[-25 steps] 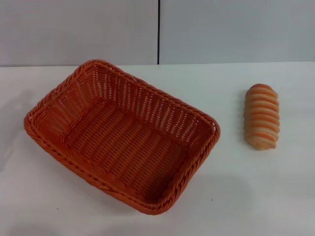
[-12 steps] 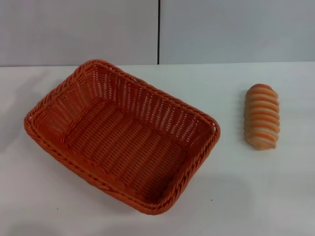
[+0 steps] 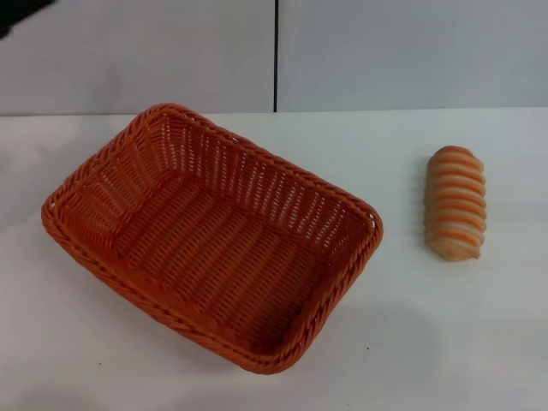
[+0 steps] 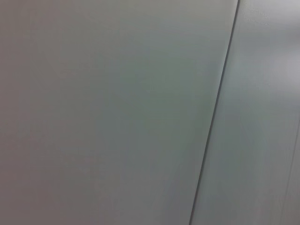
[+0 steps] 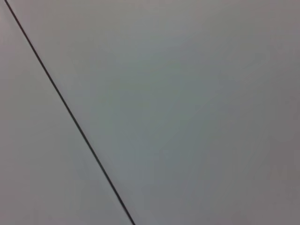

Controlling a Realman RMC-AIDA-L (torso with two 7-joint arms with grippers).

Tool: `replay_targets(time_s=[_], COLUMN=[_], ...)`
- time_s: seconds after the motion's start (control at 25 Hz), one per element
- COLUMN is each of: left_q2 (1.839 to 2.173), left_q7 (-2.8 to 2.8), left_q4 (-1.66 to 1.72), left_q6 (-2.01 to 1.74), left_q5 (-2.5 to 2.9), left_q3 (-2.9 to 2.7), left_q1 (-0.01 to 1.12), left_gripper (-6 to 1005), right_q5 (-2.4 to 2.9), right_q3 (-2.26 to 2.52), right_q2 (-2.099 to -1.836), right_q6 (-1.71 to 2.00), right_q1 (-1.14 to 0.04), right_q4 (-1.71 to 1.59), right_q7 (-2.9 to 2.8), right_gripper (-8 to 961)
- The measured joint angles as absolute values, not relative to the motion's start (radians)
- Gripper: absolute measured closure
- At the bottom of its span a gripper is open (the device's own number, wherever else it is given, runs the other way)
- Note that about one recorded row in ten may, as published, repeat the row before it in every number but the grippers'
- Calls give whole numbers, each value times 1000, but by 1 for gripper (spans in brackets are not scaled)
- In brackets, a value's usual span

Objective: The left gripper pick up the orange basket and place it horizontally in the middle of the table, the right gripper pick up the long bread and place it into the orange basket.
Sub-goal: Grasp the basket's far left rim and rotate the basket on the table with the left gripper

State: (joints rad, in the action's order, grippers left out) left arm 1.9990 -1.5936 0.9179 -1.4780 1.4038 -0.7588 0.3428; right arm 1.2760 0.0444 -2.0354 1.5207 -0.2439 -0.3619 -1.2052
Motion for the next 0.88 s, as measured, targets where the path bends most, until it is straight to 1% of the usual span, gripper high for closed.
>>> replay_targets(time_s=[0.08, 0.16, 0.32, 0.48, 0.6, 0.68, 0.72, 0.88], left_q2=[1994, 1991, 1982, 1989, 2000, 2026, 2026, 2050], left_q7=[-1718, -1763, -1935, -2001, -2013, -2012, -2012, -2014], left_q4=[1003, 1035, 1154, 1207, 1214, 1209, 1209, 1204], left_q6=[-1433, -1426, -1429, -1461, -1482, -1472, -1472, -1458], left_q5=[1581, 1648, 1910, 2063, 2150, 2237, 2237, 2305], left_q3=[-758, -758, -764, -766, -767, -768, -768, -769], left_q1=[382, 396, 453, 494, 520, 540, 540, 561], left_gripper=[221, 170, 171, 173, 174, 175, 175, 177], right_q5=[1276, 1276, 1275, 1273, 1272, 1273, 1273, 1273], right_q3=[43, 43, 43, 43, 42, 46, 46, 51], right_q2=[-2036, -2036, -2036, -2035, -2036, -2039, -2039, -2039], right_q6=[1520, 1520, 1518, 1500, 1491, 1497, 1497, 1489], right_q1=[-237, -235, -229, -226, -224, -225, -225, -232], right_q4=[-362, -362, -344, -336, -335, -334, -334, -329], right_q7=[-1205, -1205, -1204, -1202, -1200, -1193, -1193, -1191], right_gripper=[938, 937, 935, 933, 932, 931, 930, 929])
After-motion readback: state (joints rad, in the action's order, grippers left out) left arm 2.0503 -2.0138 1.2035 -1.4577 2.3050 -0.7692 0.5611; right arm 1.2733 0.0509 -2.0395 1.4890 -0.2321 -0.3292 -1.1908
